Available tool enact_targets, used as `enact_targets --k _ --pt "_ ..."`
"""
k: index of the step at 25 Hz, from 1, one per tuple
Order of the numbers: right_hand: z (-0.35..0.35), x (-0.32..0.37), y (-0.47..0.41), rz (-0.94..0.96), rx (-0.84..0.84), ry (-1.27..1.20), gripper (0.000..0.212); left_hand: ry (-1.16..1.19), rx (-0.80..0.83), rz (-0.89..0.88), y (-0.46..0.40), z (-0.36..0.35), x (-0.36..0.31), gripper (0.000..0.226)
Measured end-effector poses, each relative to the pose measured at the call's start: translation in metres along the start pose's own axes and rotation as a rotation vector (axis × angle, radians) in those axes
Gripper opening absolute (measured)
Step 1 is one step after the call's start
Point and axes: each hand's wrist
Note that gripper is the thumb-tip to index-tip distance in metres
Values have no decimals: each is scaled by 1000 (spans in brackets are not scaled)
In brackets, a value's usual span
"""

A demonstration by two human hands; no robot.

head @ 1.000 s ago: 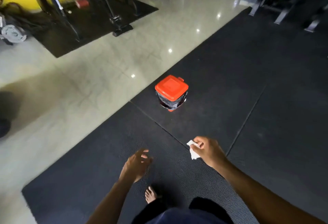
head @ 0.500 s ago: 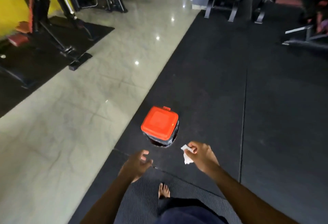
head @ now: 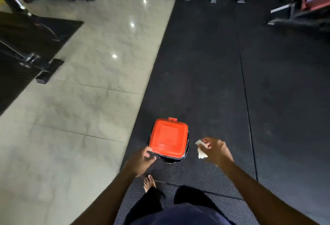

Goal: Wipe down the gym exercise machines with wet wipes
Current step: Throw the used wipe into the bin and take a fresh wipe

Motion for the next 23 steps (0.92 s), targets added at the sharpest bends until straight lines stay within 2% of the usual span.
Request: enact_targets --k 3,8,12,23 --pt "-5 20 -12 -82 -61 -29 14 -56 71 7 -26 42 16 47" --pt "-28 36 -24 -185 -67 -57 12 -107 148 -23 -66 73 27 47" --pt "-39 49 -37 -202 -54 -48 10 -141 195 -47 -79 80 22 42" --pt "-78 52 -74 -207 56 -45 11 -199 281 -48 -109 73 26 51"
Point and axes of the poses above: each hand's wrist, its own y-axis away from the middle knuckle, its own z-axis out of the back of the hand, x = y × z, and after that the axes turned 2 degrees about y, right-handed
